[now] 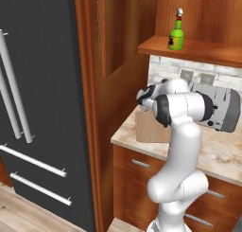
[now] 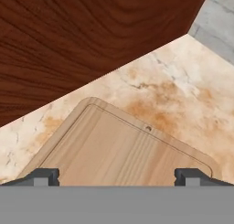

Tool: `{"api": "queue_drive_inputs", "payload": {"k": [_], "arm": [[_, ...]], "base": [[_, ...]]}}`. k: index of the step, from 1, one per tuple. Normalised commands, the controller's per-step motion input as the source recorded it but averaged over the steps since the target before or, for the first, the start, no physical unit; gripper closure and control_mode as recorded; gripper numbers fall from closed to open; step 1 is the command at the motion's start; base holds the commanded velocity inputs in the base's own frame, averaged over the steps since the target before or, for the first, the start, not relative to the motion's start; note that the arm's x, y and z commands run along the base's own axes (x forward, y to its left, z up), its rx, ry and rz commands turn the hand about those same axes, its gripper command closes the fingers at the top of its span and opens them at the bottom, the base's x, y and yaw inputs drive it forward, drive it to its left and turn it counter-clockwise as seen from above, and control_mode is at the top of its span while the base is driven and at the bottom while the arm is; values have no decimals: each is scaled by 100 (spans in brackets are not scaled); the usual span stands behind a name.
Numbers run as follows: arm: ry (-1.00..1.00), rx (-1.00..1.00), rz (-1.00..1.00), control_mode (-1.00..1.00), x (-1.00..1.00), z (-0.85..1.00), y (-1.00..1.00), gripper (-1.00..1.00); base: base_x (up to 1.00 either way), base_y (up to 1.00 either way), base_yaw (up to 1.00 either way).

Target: Move the cutting board and knife to the sink. Then move spray from the cabinet to the counter.

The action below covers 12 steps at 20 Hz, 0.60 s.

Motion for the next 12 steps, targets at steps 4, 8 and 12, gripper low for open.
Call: {"api": "queue_drive_inputs", "payload": {"k": [4, 8, 12], "arm": [[5, 0, 0, -100, 44, -34, 0, -100], [2, 0, 0, -100, 48, -22, -1, -100], [0, 0, 0, -100, 43, -29, -8, -100]], "base": [[0, 0, 0], [0, 0, 0], [0, 0, 0]]}}
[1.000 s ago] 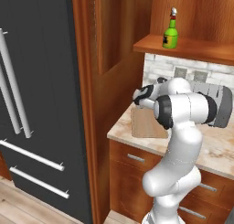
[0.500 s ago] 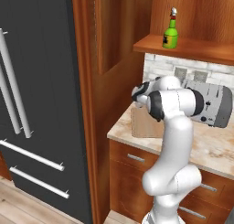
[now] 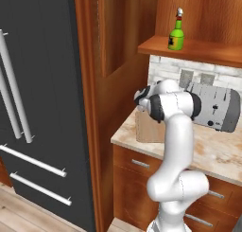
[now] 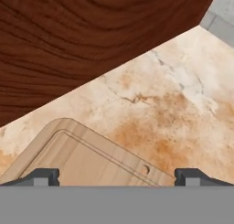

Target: Move the cutting board and knife to the sink. Then move spray from the cabinet to the counter.

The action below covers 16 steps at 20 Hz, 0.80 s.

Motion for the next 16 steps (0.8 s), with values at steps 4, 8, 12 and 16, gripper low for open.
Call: {"api": "queue_drive_inputs", "payload": {"k": [4, 8, 12, 16], "arm": [[1, 0, 0, -100, 42, -32, -10, -100], [1, 0, 0, -100, 42, -37, -2, -100], [0, 0, 0, -100, 47, -13, -3, -100], [0, 0, 0, -100, 41, -12, -4, -100]], "base": [[0, 0, 0], [0, 0, 0], [0, 0, 0], [0, 0, 0]]}}
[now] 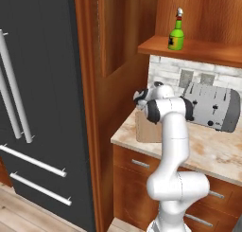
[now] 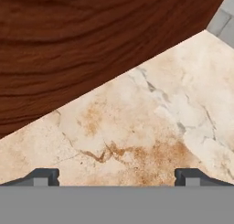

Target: Move the cutting board and knife to the sink. Then move spray from the cabinet to the counter.

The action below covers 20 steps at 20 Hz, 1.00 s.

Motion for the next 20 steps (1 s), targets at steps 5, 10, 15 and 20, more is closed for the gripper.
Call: {"api": "queue_drive_inputs", "payload": {"k": [5, 10, 15, 20], "arm": [[3, 0, 0, -100, 11, -48, 0, -100], [4, -12, 0, -100, -58, -96, 4, -100], [-1, -19, 0, -100, -100, -100, 11, -100], [-29, -16, 0, -100, -100, -100, 14, -100]], "base": [[0, 0, 0], [0, 0, 0], [0, 0, 0], [0, 0, 0]]}}
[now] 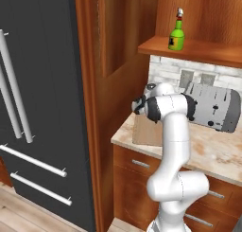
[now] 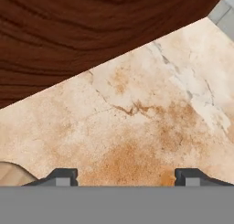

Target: Move the cutting board and knife to the sink. Then move spray from the cabinet to the counter.

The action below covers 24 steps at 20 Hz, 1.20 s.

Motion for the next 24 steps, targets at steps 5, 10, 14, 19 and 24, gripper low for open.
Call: {"api": "queue_drive_inputs", "payload": {"k": [5, 10, 14, 19, 24], "arm": [[-16, -2, 0, -100, -100, -87, -1, -100], [-6, 0, 0, -100, -100, -53, -1, -100], [0, 1, 0, -100, -100, -19, 0, -100], [-1, 2, -1, -100, -50, -6, 0, -100], [-11, 0, 0, -100, 37, 19, 0, -100]], "base": [[0, 0, 0], [0, 0, 0], [0, 0, 0], [0, 0, 0], [0, 0, 0]]}}
